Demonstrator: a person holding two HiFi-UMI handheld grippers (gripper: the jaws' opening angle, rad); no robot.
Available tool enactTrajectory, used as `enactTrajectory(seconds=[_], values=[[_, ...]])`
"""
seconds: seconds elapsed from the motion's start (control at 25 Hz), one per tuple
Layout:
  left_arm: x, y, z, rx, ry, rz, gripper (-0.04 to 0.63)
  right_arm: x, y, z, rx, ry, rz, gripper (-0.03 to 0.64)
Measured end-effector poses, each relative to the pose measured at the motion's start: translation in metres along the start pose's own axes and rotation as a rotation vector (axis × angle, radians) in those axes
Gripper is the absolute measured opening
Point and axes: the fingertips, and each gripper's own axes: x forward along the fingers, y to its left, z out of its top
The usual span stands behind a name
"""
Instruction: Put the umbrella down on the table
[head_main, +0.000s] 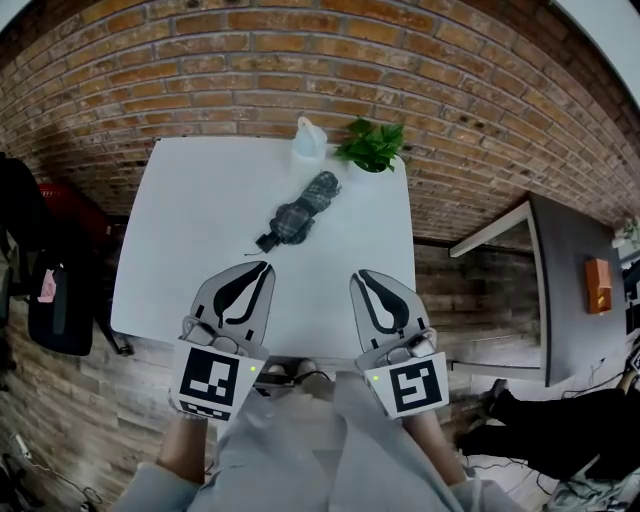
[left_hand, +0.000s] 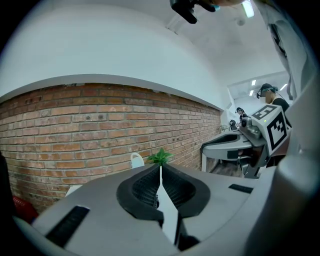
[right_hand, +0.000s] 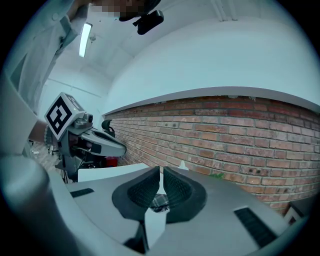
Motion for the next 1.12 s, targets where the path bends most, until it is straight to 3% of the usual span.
enactTrajectory(seconds=[0.6, 1.12], values=[[-0.010, 0.005, 0.000, -0.024, -0.013, 0.007, 0.031, -0.007, 0.010, 0.002, -0.010, 0.009, -0.011, 0.052], [-0.022, 0.019, -0.006, -0.025, -0.024, 0.072, 0.031, -0.013, 0.021, 0.004, -0.021, 0.001, -0.009, 0.052]])
